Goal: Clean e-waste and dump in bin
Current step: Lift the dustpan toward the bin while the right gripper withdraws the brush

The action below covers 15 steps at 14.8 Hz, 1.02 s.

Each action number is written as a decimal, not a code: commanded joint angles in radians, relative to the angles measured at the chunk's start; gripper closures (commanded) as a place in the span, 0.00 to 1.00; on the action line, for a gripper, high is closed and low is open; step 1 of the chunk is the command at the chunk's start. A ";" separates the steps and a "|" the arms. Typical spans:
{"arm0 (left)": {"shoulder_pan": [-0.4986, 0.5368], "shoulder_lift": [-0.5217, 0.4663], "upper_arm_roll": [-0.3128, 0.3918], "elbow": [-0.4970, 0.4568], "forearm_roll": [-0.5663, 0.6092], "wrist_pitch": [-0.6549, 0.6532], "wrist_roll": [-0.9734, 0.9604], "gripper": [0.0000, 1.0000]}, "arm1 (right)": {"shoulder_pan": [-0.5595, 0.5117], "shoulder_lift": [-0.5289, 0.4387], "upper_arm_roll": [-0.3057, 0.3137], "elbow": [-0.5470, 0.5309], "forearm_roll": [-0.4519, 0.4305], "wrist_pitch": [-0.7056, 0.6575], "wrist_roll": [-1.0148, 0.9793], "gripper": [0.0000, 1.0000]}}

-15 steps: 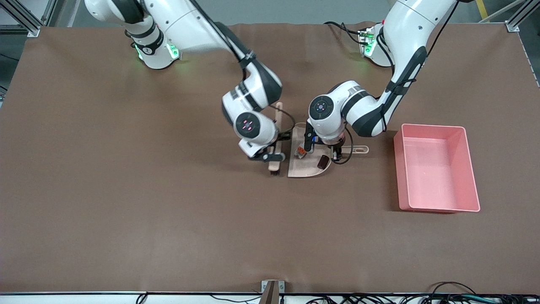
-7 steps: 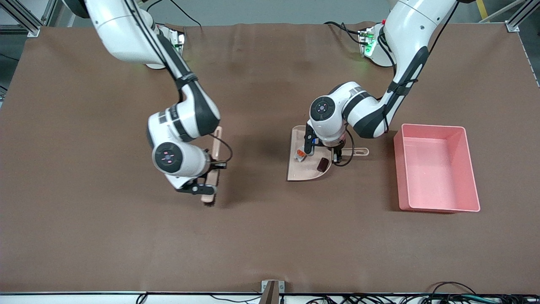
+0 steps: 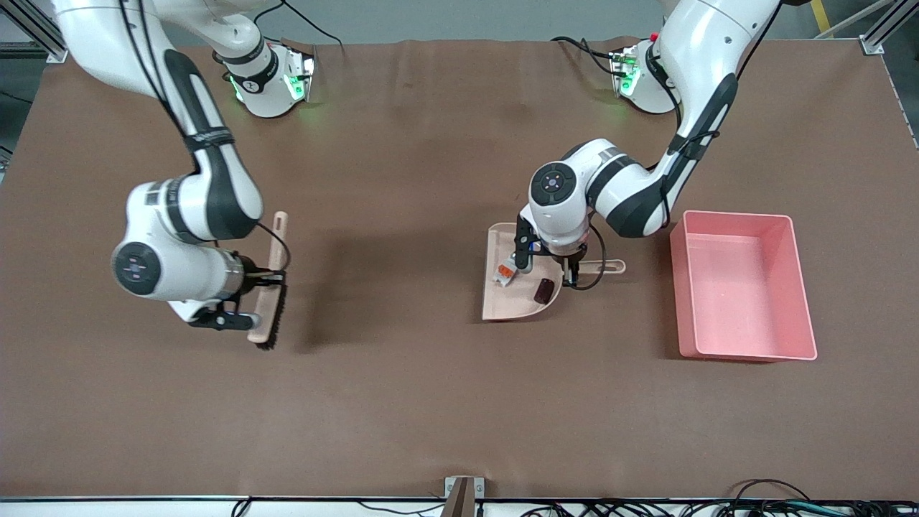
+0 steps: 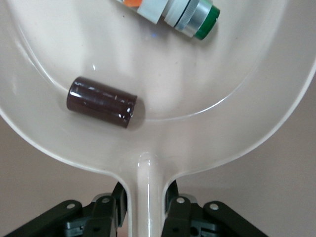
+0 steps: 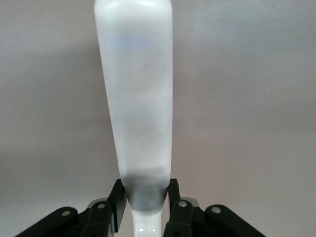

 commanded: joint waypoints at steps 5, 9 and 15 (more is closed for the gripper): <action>0.178 -0.137 -0.020 -0.020 -0.061 -0.026 0.088 1.00 | -0.204 -0.062 0.026 -0.213 -0.056 0.212 -0.255 0.98; 0.322 -0.185 -0.020 -0.023 -0.109 -0.045 0.155 1.00 | -0.219 0.004 0.026 -0.252 -0.056 0.300 -0.274 0.98; 0.526 -0.240 -0.020 -0.031 -0.112 -0.052 0.379 1.00 | -0.233 0.053 0.026 -0.231 -0.054 0.296 -0.274 0.92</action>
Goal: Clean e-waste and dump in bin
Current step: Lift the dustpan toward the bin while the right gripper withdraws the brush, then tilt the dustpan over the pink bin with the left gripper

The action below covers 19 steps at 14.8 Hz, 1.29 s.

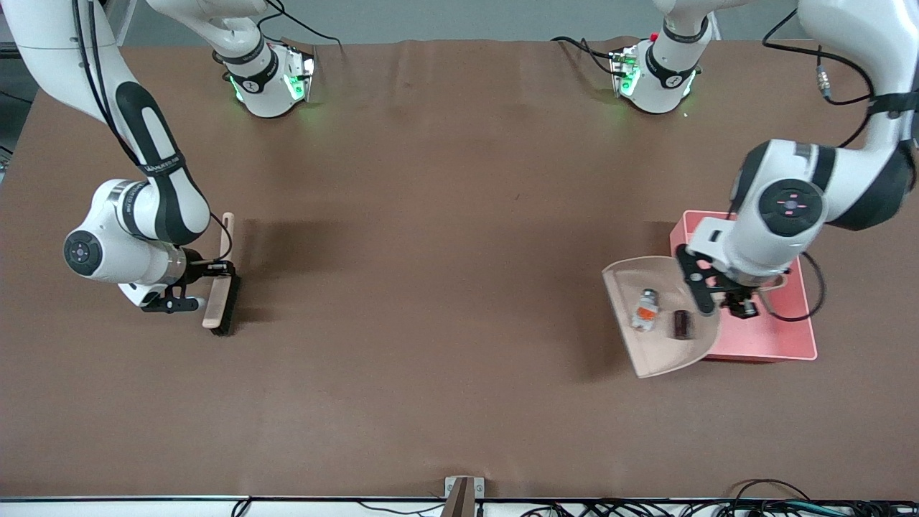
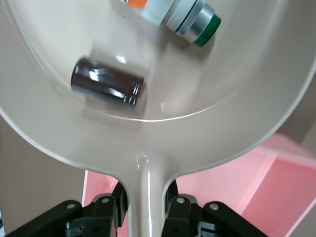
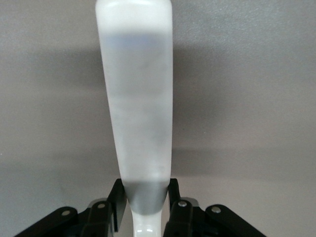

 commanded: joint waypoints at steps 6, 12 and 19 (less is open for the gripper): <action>0.263 -0.046 -0.012 -0.035 -0.018 0.009 0.369 1.00 | -0.027 0.053 0.022 0.039 -0.020 -0.004 -0.004 0.75; 0.324 -0.027 -0.003 -0.035 0.167 0.006 0.374 1.00 | -0.027 0.061 0.021 0.048 -0.020 -0.004 -0.004 0.56; 0.366 -0.011 0.002 -0.043 0.350 -0.003 0.230 1.00 | -0.027 0.059 0.022 0.132 -0.020 -0.066 -0.004 0.00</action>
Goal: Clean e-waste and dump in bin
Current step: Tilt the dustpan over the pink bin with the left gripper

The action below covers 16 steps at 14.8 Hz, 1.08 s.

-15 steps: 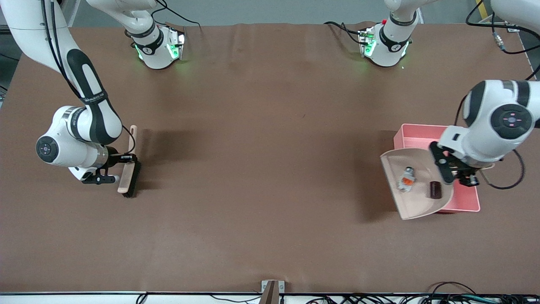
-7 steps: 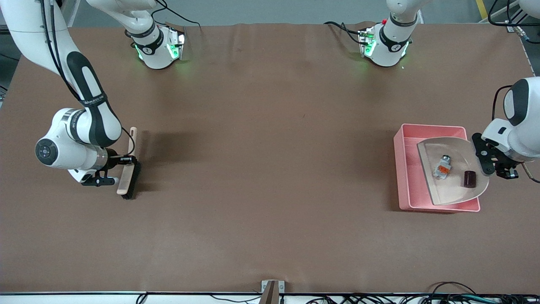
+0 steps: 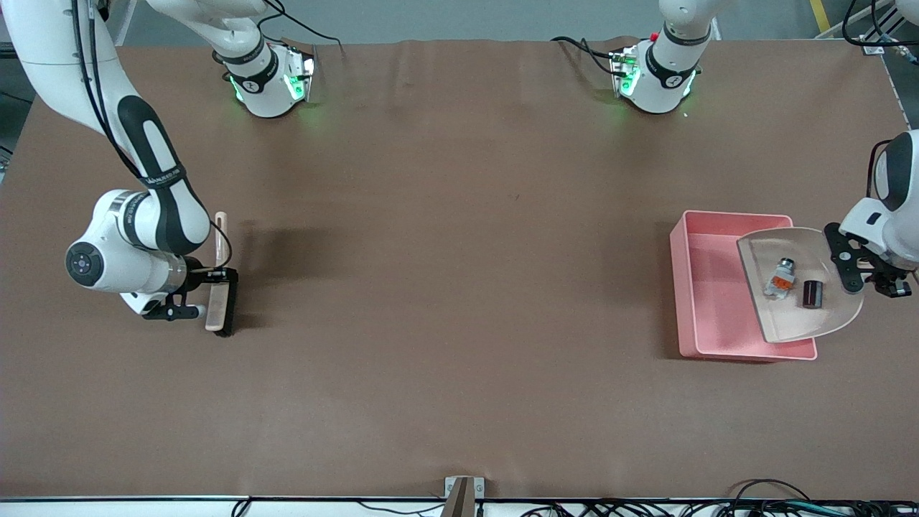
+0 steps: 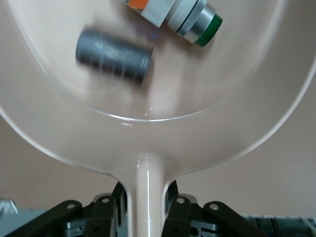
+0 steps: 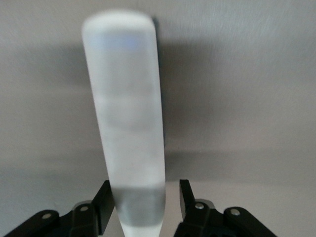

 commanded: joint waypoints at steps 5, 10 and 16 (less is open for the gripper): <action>-0.013 0.021 -0.013 -0.006 0.182 -0.018 -0.121 0.99 | -0.015 -0.033 0.016 0.238 -0.021 -0.314 -0.002 0.00; -0.074 0.022 -0.017 -0.004 0.315 -0.096 -0.144 1.00 | -0.013 -0.186 0.017 0.255 -0.085 -0.401 0.001 0.00; -0.085 0.024 -0.019 -0.004 0.371 -0.096 -0.164 1.00 | -0.013 -0.365 0.019 0.266 -0.128 -0.534 0.008 0.00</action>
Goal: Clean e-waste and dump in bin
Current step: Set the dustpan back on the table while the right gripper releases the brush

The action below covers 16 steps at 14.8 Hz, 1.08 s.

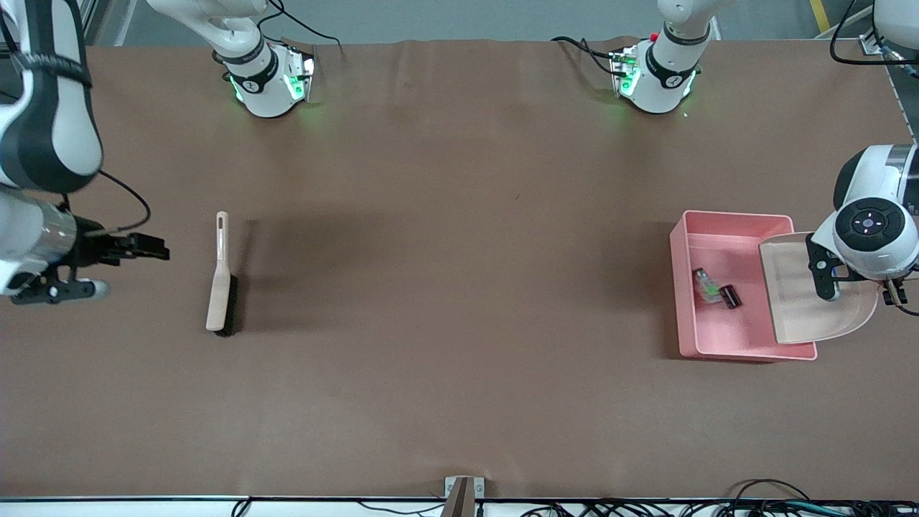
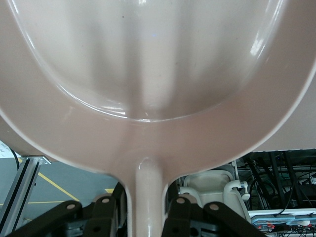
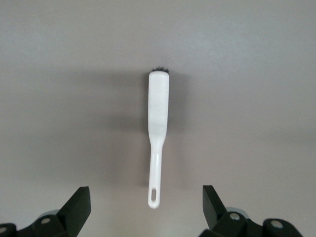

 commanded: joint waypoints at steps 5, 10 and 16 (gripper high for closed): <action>-0.002 -0.049 -0.132 0.051 -0.065 -0.017 -0.005 0.99 | -0.016 -0.183 0.017 -0.030 -0.040 -0.056 0.063 0.00; -0.017 -0.008 -0.321 0.088 -0.209 -0.030 -0.177 1.00 | -0.012 -0.300 0.022 -0.051 -0.037 -0.142 0.175 0.00; -0.212 0.228 -0.349 0.187 -0.246 -0.021 -0.320 0.99 | -0.013 -0.360 0.020 -0.058 -0.033 -0.141 0.174 0.00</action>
